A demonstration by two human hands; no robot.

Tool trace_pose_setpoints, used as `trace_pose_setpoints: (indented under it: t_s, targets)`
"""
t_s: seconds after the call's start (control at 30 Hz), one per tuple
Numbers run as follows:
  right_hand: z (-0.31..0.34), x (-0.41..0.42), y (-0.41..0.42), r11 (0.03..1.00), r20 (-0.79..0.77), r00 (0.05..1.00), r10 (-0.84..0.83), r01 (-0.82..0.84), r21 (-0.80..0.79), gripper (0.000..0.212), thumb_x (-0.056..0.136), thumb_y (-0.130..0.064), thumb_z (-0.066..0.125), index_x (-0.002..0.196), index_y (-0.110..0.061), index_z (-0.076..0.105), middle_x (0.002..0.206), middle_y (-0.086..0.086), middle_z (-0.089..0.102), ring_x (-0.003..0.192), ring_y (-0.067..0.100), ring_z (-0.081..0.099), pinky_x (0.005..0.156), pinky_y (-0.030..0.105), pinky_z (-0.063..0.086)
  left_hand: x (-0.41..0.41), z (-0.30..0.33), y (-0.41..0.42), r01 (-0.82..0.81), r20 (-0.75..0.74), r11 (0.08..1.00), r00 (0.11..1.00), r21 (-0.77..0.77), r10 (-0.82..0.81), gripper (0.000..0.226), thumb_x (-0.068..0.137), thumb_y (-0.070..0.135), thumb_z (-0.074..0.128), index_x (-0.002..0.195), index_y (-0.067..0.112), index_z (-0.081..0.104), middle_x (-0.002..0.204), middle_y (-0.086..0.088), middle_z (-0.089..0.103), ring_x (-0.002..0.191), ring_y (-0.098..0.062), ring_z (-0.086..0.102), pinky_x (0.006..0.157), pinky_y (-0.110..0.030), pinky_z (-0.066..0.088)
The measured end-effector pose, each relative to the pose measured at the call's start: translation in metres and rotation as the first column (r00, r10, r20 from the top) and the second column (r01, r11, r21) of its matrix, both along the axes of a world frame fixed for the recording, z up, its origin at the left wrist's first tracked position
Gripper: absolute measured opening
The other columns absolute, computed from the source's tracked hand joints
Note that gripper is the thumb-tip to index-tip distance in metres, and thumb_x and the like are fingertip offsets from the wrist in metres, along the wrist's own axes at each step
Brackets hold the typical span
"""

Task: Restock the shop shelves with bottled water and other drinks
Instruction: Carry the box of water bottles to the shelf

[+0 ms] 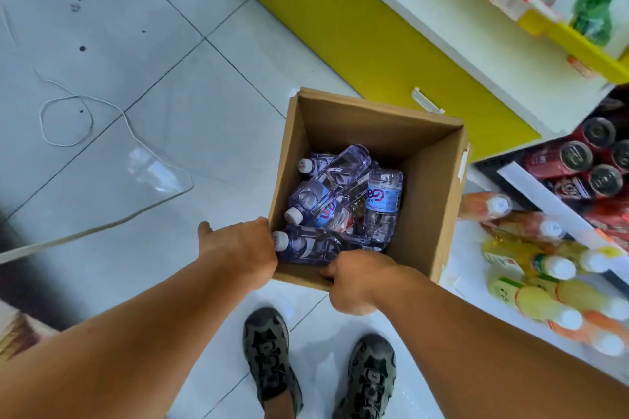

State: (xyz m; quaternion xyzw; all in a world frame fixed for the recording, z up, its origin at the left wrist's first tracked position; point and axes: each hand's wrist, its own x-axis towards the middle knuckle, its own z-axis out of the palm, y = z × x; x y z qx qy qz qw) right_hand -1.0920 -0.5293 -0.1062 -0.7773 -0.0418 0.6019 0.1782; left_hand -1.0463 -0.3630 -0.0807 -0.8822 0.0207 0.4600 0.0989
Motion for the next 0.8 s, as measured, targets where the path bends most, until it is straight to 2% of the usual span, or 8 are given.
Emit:
trace_pose_setpoints:
  t_s: [0.23, 0.37, 0.6, 0.7, 0.8]
  targets:
    - [0.008, -0.061, -0.04, 0.991, -0.078, 0.988, -0.132, 0.132, -0.005, 0.069, 0.078, -0.016, 0.045, 0.145, -0.033, 0.048, 0.127, 0.007, 0.059, 0.109, 0.03, 0.06, 0.093, 0.038, 0.055, -0.037, 0.002, -0.051, 0.16, -0.008, 0.986, 0.987, -0.045, -0.16, 0.03, 0.086, 0.019, 0.041, 0.115, 0.026, 0.046, 0.11, 0.004, 0.065, 0.11, -0.021, 0.06, 0.113, -0.052, 0.013]
    - [0.008, -0.095, -0.057, 0.981, -0.098, 0.976, -0.195, 0.194, -0.023, 0.071, 0.08, -0.017, 0.047, 0.148, -0.035, 0.043, 0.128, 0.006, 0.059, 0.112, 0.03, 0.059, 0.093, 0.033, 0.053, -0.061, 0.007, -0.074, 0.24, -0.017, 0.968, 0.97, -0.072, -0.242, 0.028, 0.084, 0.017, 0.044, 0.11, 0.024, 0.047, 0.101, 0.004, 0.066, 0.105, -0.021, 0.063, 0.112, -0.051, 0.014]
    - [0.006, -0.14, -0.068, 0.921, -0.145, 0.91, -0.389, 0.385, -0.057, 0.073, 0.08, -0.018, 0.051, 0.149, -0.04, 0.04, 0.126, 0.005, 0.062, 0.109, 0.028, 0.063, 0.083, 0.027, 0.05, -0.081, 0.013, -0.106, 0.406, -0.014, 0.912, 0.913, -0.051, -0.407, 0.031, 0.084, 0.017, 0.049, 0.114, 0.024, 0.049, 0.102, 0.004, 0.068, 0.105, -0.021, 0.063, 0.116, -0.052, 0.01]
    - [0.002, -0.15, -0.07, 0.908, -0.17, 0.892, -0.418, 0.409, -0.088, 0.071, 0.076, -0.023, 0.052, 0.145, -0.039, 0.042, 0.126, 0.005, 0.064, 0.113, 0.03, 0.062, 0.086, 0.028, 0.049, -0.084, 0.011, -0.116, 0.473, -0.019, 0.88, 0.88, -0.047, -0.475, 0.031, 0.085, 0.021, 0.051, 0.115, 0.024, 0.048, 0.101, 0.004, 0.067, 0.106, -0.021, 0.061, 0.117, -0.053, 0.008]
    - [0.0, -0.157, -0.073, 0.887, -0.199, 0.865, -0.461, 0.448, -0.111, 0.058, 0.073, -0.025, 0.056, 0.131, -0.032, 0.052, 0.114, 0.004, 0.066, 0.108, 0.028, 0.064, 0.081, 0.027, 0.048, -0.088, 0.009, -0.126, 0.509, -0.02, 0.859, 0.86, -0.052, -0.51, 0.032, 0.086, 0.023, 0.053, 0.117, 0.022, 0.047, 0.101, 0.004, 0.067, 0.108, -0.021, 0.059, 0.117, -0.054, 0.007]
